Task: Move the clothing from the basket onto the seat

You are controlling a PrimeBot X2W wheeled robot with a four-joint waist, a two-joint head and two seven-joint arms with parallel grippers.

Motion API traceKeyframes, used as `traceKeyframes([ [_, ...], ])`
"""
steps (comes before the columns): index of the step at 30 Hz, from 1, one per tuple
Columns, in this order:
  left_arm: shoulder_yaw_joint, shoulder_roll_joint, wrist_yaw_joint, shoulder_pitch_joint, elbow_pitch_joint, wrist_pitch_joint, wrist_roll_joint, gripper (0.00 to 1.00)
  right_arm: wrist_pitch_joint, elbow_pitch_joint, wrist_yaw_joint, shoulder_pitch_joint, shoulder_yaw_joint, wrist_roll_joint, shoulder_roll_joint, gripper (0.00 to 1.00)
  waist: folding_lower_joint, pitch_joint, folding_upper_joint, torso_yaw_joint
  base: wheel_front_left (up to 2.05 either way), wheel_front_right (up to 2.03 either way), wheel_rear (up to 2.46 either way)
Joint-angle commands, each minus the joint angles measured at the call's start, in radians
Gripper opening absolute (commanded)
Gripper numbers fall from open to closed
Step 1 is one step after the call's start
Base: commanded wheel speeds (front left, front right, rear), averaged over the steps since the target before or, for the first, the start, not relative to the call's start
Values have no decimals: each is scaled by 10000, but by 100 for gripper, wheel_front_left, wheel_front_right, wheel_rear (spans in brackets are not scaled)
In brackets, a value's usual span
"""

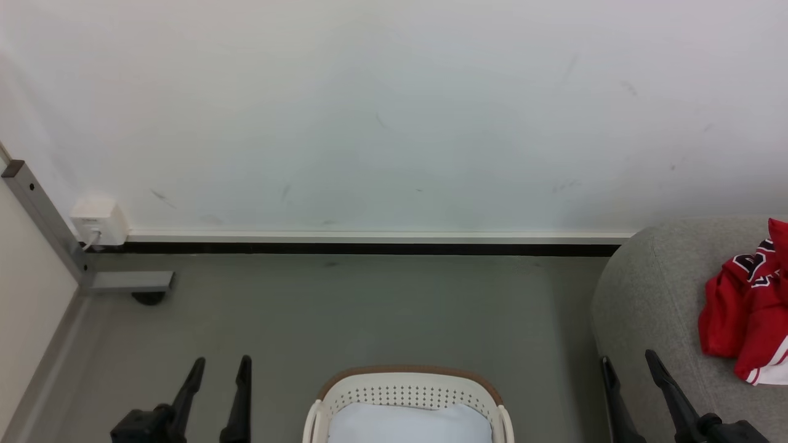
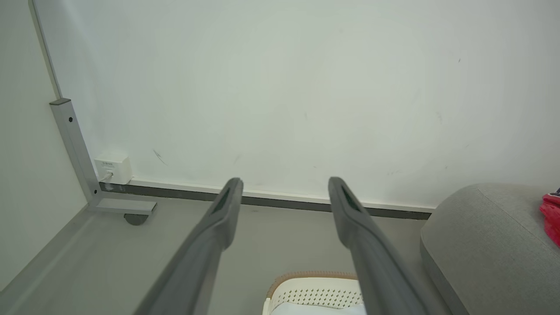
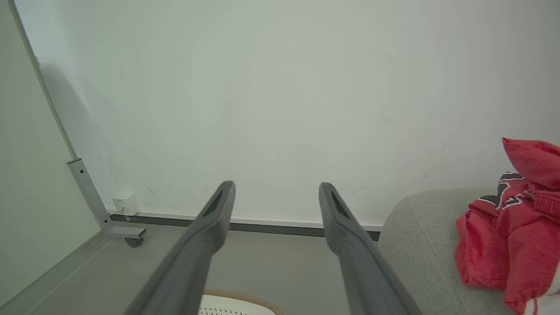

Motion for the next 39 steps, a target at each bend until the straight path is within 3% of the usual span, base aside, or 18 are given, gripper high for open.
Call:
traceKeyframes([
  [1, 54, -19, -29, -68, -23, -3, 56, 100, -30, 35, -23, 103, -51, -118, -9, 100, 0, 2, 0, -19, 0, 0, 0],
  [18, 25, -194, -167, -307, 83, -3, 265, 100, -29, 162, -23, 19, -190, -235, 165, 100, 0, 52, 0, -205, 0, 0, 0],
  [19, 12, -186, -148, -244, 64, 0, 202, 0, -2, 134, 0, -1, -173, -223, 152, 0, 0, 52, 0, -206, 0, 0, 0],
  [22, -52, -240, -148, -104, 285, 18, 162, 0, 19, 316, 2, 82, -138, -192, 161, 0, 0, 56, 0, -211, 0, 0, 0],
  [39, 299, -288, -152, -317, 194, 873, -2987, 0, 688, 427, -1, -266, -439, 3002, 11, 0, 0, 122, 0, -245, 0, 0, 0],
])
